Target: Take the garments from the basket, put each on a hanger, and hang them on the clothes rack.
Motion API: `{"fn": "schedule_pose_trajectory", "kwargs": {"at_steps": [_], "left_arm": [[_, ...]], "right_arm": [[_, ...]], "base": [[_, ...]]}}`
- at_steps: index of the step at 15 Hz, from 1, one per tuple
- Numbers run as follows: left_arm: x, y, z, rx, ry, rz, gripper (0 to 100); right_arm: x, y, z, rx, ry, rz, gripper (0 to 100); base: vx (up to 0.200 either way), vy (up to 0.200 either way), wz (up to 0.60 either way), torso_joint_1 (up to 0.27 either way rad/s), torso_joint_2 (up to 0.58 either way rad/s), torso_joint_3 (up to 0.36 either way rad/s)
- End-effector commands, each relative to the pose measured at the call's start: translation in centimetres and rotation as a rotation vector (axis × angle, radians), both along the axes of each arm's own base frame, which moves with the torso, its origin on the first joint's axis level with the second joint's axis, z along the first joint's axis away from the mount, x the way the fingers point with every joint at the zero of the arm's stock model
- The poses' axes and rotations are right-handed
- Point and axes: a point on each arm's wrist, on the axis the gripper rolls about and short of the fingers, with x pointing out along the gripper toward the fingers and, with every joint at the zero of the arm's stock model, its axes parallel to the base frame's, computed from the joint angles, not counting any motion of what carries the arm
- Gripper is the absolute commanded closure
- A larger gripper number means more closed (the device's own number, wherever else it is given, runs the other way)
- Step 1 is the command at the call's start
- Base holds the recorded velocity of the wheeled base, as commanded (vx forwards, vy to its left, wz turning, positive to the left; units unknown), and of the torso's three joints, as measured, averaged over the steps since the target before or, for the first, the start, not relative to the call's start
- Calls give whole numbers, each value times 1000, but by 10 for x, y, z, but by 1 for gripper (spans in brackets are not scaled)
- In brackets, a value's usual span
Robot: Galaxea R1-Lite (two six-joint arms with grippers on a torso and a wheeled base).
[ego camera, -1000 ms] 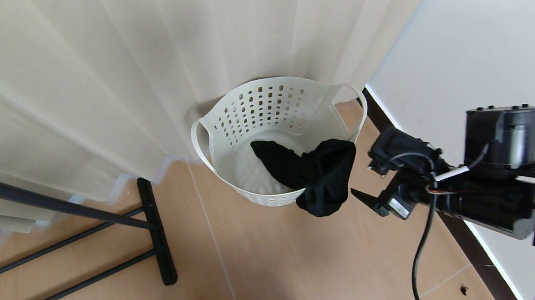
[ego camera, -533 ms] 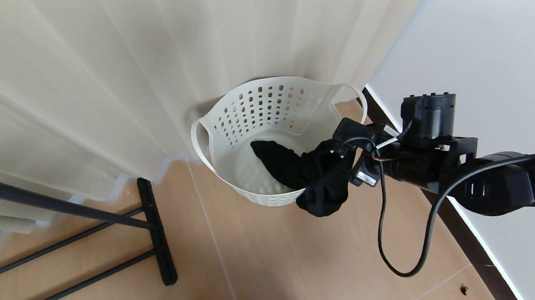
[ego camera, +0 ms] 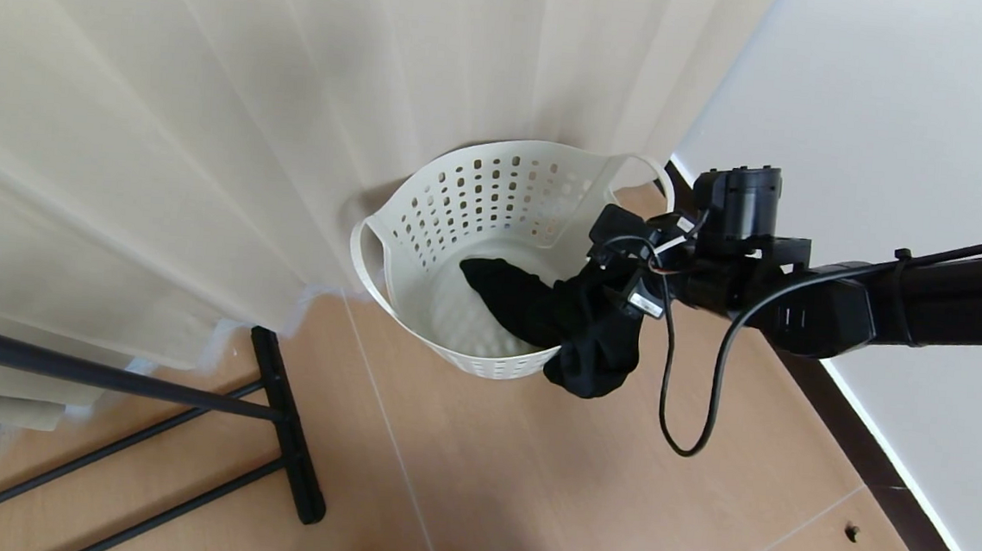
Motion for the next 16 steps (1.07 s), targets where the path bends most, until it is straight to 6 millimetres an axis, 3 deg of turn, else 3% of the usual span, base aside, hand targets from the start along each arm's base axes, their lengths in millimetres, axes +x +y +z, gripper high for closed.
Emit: {"fn": "schedule_pose_trajectory", "kwargs": {"at_steps": [1, 16], "left_arm": [[0, 0, 0, -1, -1, 0, 0], [0, 0, 0, -5, -1, 1, 0]], "right_arm": [[14, 5, -10, -9, 0, -21, 0], [15, 3, -8, -12, 4, -26, 0]], "base": [[0, 0, 0, 0, 0, 0], [27, 0, 0, 1, 0, 1]]}}
